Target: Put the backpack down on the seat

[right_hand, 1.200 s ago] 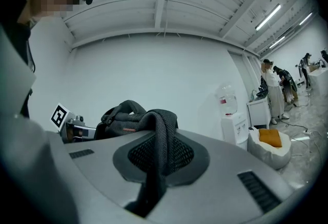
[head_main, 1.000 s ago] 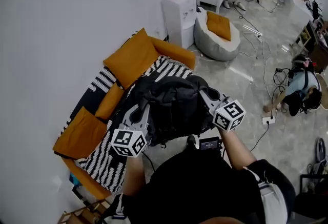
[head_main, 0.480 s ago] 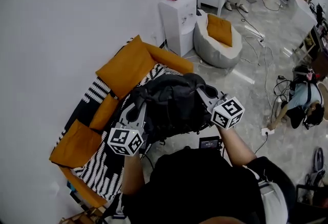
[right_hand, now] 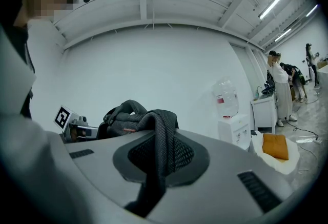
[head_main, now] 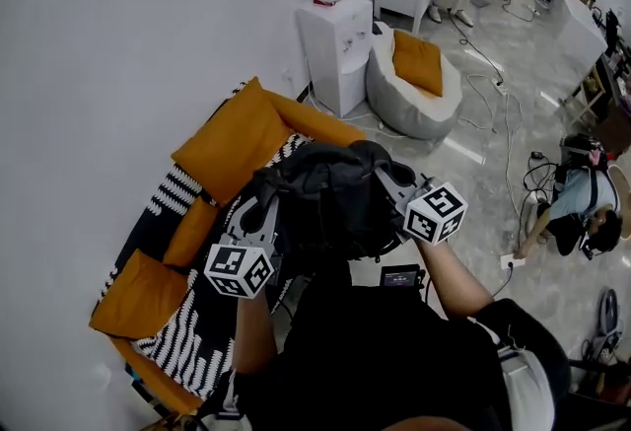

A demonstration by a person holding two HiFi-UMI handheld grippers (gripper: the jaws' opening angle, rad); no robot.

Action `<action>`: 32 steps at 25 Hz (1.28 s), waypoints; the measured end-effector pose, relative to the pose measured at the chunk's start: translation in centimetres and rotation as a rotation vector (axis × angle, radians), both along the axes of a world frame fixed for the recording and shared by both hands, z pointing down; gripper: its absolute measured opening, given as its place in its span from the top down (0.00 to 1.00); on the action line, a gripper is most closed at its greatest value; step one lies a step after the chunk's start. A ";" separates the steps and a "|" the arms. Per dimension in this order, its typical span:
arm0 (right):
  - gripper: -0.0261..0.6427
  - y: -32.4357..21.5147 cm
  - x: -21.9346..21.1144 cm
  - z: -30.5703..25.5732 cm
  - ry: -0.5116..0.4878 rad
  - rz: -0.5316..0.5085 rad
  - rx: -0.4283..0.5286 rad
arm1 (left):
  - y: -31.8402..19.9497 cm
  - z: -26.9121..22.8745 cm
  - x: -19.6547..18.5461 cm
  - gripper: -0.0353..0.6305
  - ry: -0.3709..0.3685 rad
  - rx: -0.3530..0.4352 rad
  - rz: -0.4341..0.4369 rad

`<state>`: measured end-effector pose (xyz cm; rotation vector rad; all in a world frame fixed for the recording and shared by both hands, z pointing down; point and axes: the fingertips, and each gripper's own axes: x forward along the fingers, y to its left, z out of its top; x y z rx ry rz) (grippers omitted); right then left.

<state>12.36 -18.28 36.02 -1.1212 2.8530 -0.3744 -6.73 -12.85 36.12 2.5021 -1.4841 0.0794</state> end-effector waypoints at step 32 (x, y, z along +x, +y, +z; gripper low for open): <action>0.89 -25.6 -9.8 4.6 0.006 -0.062 -0.103 | -24.8 5.0 -9.4 0.90 0.064 -0.094 -0.001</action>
